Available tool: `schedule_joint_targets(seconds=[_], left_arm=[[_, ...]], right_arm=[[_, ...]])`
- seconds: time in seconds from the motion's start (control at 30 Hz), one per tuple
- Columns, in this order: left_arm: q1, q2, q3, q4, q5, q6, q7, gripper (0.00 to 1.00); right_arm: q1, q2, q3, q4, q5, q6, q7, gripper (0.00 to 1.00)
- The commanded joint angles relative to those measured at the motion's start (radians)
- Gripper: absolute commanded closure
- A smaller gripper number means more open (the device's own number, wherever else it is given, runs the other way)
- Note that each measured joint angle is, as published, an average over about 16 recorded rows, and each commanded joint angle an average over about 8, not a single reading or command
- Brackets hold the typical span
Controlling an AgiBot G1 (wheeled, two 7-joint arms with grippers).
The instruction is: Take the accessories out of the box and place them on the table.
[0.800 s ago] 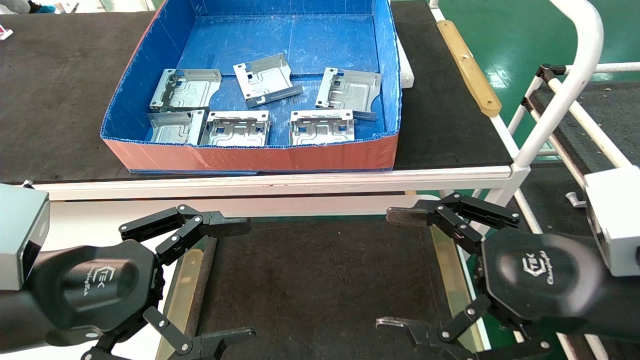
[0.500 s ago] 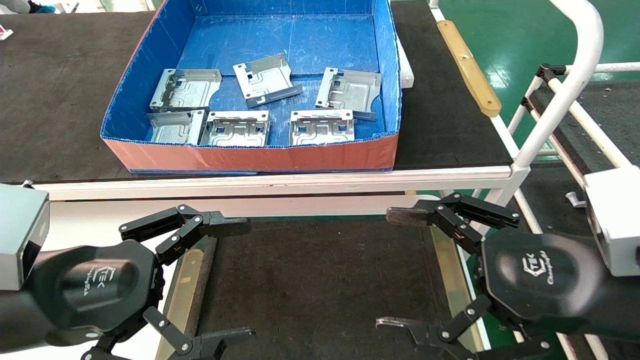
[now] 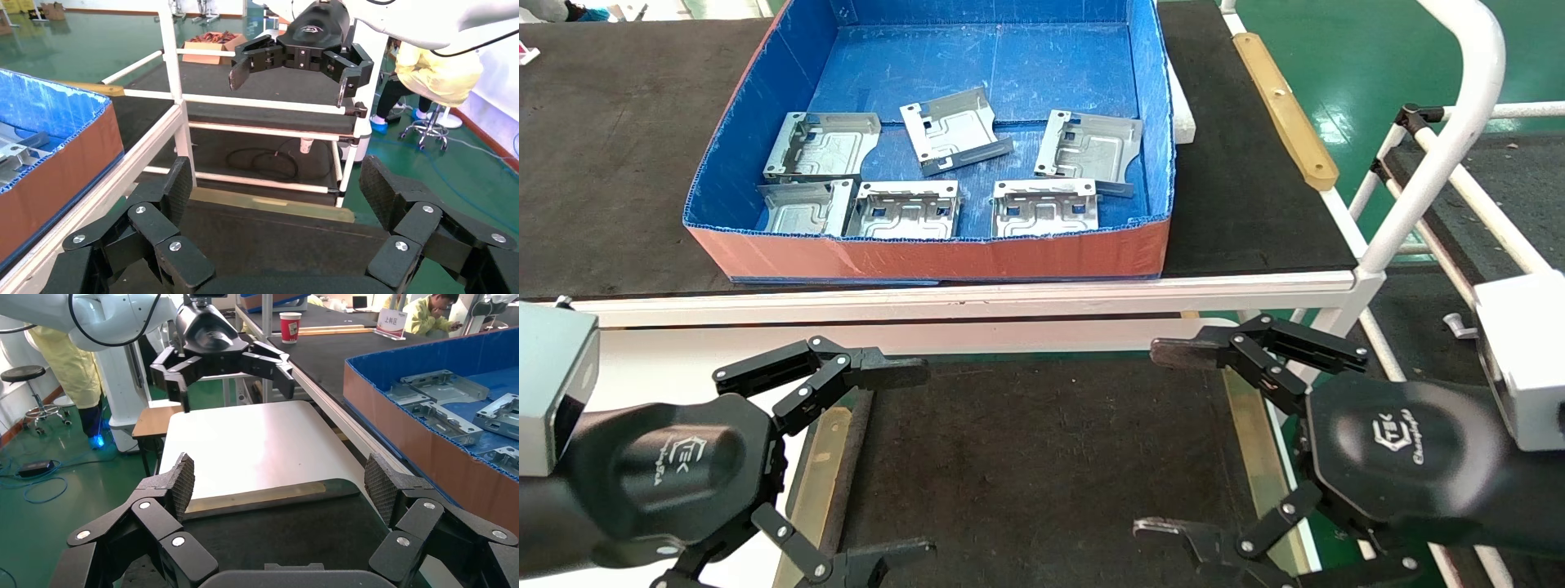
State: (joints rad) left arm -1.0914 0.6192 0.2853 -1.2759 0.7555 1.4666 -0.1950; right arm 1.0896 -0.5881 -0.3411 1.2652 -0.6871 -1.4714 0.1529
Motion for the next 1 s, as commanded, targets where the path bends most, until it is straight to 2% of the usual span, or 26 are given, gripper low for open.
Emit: schedule_joint_targets(seconds=[0.03,0.27,0.6,1.0], left_arm=[[-0.001,0.001,0.000,0.002,0.004,-0.005,0.001,0.00],[-0.078,0.035,0.027,0.036,0.091,-0.103,-0.050,0.00],[-0.242,0.128,0.111,0.137,0.288,-0.312,-0.228,0.00],[-0.398,0.254,0.199,0.278,0.507,-0.525,-0.373,0.00]], right_arm=[[0.000,0.000,0.000,0.000,0.000,0.000,0.000,0.00],[0.000,0.000,0.000,0.000,0.000,0.000,0.000,0.00],[0.000,0.000,0.000,0.000,0.000,0.000,0.000,0.00],[0.000,0.000,0.000,0.000,0.000,0.000,0.000,0.00]])
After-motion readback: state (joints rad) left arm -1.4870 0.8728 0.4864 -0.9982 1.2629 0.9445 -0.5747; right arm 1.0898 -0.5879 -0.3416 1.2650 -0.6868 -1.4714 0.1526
